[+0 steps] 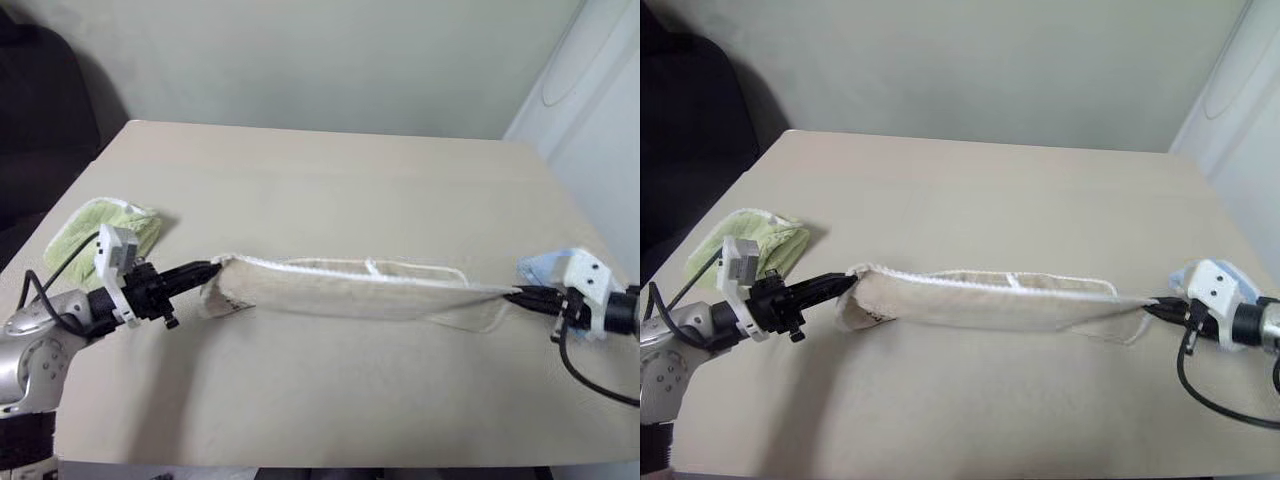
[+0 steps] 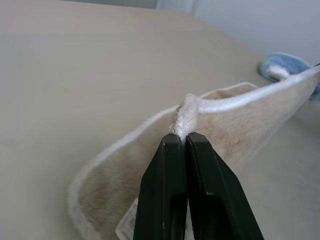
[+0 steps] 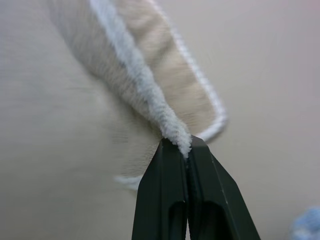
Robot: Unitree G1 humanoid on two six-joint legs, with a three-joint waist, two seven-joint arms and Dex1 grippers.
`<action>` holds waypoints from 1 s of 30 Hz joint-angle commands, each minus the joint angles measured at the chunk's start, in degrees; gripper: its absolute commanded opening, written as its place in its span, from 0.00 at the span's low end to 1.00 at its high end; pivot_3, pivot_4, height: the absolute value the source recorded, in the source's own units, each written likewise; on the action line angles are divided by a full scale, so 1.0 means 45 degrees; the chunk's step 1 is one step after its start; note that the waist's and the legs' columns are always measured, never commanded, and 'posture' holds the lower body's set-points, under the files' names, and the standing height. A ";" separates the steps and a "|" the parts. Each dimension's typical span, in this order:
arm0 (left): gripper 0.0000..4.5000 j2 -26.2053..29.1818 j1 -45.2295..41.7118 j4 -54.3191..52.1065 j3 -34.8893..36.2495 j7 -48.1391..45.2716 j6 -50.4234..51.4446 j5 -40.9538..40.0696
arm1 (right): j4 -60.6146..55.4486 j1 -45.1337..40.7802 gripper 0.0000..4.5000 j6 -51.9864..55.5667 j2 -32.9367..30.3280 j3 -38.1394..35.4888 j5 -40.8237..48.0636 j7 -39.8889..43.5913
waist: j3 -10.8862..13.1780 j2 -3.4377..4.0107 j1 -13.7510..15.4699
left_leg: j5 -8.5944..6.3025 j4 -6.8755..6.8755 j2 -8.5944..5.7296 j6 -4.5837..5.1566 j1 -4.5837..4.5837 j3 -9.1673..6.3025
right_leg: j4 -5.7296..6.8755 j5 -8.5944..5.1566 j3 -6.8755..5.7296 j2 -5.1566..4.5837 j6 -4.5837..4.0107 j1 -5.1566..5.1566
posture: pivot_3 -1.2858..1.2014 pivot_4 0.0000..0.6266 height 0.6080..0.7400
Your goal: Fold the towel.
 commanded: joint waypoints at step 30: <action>0.64 -0.1335 -0.3128 0.4709 -0.3056 0.0547 -0.3369 0.4251 | 0.9343 -0.6959 0.52 -0.4866 0.1748 0.3966 -0.3816 -0.0675 | 0.0009 0.0011 0.0186 | 0.0088 -0.0042 0.0003 0.0096 0.0061 -0.0034 | -0.0007 0.0065 -0.0025 -0.0013 0.0022 0.0057 | 0.52 0.24 1.00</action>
